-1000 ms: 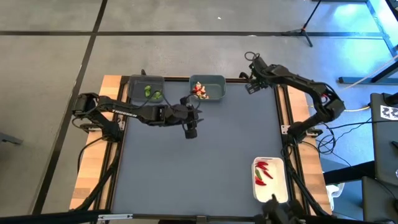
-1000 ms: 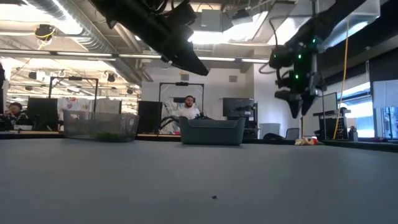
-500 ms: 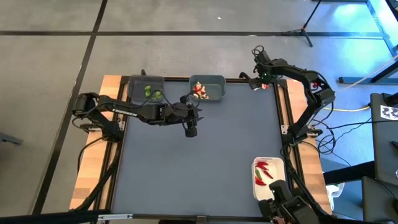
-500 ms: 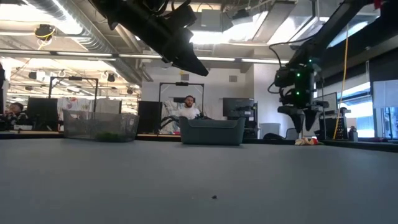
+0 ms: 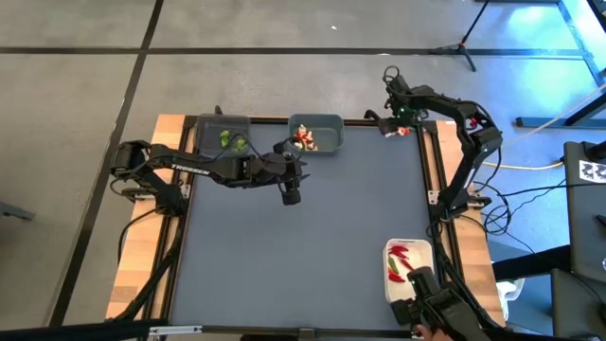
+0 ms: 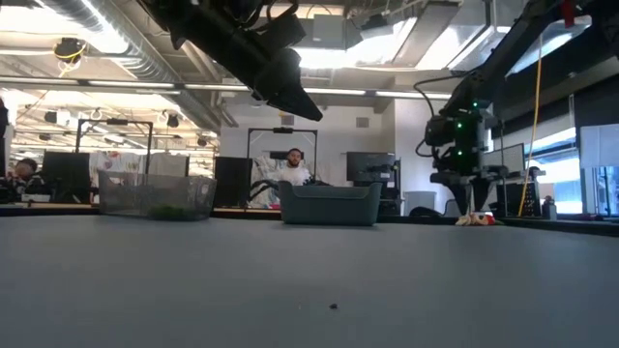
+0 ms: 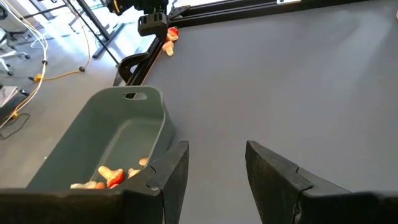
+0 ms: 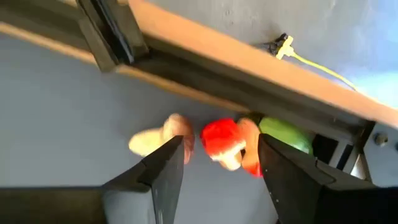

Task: Sort produce into baskets
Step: Put the brown mushroom into the blue bin

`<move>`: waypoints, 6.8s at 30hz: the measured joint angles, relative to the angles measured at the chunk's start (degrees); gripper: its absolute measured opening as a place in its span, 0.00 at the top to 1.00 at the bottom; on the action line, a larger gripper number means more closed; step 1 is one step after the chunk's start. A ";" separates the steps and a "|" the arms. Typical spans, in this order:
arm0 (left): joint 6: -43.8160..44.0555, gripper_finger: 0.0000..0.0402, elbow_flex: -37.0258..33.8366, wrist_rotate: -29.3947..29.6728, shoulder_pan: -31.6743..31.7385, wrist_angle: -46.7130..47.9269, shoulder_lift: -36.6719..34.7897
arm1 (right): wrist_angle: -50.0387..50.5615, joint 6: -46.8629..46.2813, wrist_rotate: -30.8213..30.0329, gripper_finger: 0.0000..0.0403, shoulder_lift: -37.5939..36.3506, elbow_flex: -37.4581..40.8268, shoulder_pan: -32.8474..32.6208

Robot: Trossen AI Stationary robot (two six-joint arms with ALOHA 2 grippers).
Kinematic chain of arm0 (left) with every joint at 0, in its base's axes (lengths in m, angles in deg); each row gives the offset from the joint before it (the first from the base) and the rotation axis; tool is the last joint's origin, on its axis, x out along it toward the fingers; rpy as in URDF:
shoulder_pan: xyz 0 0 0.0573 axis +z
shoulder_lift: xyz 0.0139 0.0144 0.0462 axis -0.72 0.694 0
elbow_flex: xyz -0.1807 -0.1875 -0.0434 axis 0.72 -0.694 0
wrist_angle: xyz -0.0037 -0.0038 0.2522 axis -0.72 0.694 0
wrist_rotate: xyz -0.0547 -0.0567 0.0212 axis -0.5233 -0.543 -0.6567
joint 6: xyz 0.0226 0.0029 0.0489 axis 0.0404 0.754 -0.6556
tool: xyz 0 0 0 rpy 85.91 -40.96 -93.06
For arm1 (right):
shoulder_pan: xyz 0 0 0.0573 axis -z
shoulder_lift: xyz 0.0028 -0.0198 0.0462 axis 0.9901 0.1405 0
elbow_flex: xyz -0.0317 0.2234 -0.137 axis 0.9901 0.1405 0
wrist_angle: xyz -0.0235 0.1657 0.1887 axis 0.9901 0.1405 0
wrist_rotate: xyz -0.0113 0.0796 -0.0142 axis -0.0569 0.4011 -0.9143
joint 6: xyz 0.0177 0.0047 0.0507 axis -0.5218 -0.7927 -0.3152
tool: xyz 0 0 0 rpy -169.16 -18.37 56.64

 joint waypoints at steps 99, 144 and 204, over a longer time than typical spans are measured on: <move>1.26 0.62 0.11 -2.83 2.20 -4.36 1.30 | -18.82 -18.71 -2.50 0.49 -12.86 22.00 -15.93; -7.39 0.61 0.04 -3.07 2.17 -9.27 2.95 | -26.63 -32.97 -19.91 0.70 -6.96 19.80 -14.28; 2.34 0.61 0.00 -3.05 2.13 -5.51 2.91 | -35.50 -12.06 0.94 0.92 -11.52 9.76 -32.07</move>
